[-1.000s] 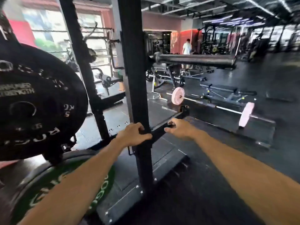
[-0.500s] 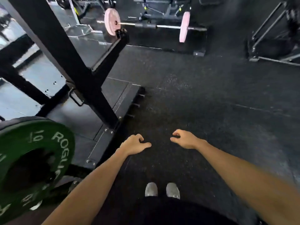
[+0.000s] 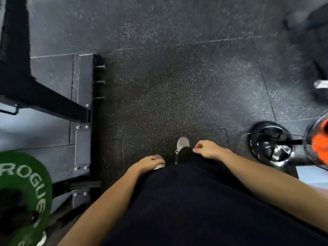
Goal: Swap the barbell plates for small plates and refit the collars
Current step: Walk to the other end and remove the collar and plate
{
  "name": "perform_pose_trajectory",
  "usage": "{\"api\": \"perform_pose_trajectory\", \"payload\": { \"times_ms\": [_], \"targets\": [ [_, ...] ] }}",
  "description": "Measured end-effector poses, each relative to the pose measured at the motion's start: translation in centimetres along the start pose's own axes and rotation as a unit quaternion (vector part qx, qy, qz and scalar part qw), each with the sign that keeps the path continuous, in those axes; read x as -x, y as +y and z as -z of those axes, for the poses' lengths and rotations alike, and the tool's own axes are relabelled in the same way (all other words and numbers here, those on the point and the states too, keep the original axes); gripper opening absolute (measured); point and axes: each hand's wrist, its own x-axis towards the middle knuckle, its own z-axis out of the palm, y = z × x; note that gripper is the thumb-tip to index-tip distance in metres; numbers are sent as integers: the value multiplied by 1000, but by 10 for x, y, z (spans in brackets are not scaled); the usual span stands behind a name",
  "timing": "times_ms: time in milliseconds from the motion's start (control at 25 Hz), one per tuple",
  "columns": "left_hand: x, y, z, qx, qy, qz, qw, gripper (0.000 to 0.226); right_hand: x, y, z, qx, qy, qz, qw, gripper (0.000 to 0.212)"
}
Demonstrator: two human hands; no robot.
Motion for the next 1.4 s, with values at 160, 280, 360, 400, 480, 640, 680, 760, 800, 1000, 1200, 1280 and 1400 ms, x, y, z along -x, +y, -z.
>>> {"api": "perform_pose_trajectory", "payload": {
  "times_ms": [160, 280, 360, 400, 480, 640, 680, 760, 800, 1000, 1200, 1280, 1400],
  "targets": [
    [-16, 30, 14, -120, -65, 3, 991, 45, -10, 13, 11, -42, 14, -16, 999, 29],
    [-33, 77, 40, -159, -76, 1, 984, 29, -36, 25, 40, -50, 6, -27, 998, 29],
    [-53, 114, 66, -178, -63, 7, 982, 36, -58, 30, 77, -31, -13, -24, 999, 32],
    [-64, 130, 80, -181, -53, 13, 982, 42, -68, 32, 99, -27, -26, -26, 999, 33],
    [-88, 166, 110, -168, -24, 12, 985, 42, -90, 40, 153, -26, -28, -24, 999, 32],
    [-118, 255, 179, -60, 73, 0, 996, 30, -132, 47, 281, -44, 11, -13, 999, 31],
    [-123, 275, 194, -22, 100, -4, 995, 29, -143, 44, 310, -36, 10, -9, 999, 32],
    [-135, 306, 216, 47, 138, -6, 989, 28, -164, 32, 358, -15, -2, -1, 1000, 34],
    [-141, 317, 223, 66, 144, -3, 987, 28, -176, 26, 376, -13, -9, 0, 1000, 34],
    [-195, 365, 302, 128, 122, 40, 983, 40, -266, -34, 466, 40, -52, -5, 998, 35],
    [-241, 405, 461, 102, 121, 30, 987, 34, -348, -137, 584, 47, -30, 6, 998, 38],
    [-251, 423, 524, 71, 123, 12, 990, 32, -378, -185, 636, 29, 14, 18, 999, 34],
    [-266, 451, 608, 55, 144, 5, 988, 32, -419, -247, 698, 12, 53, 26, 998, 29]
  ]
}}
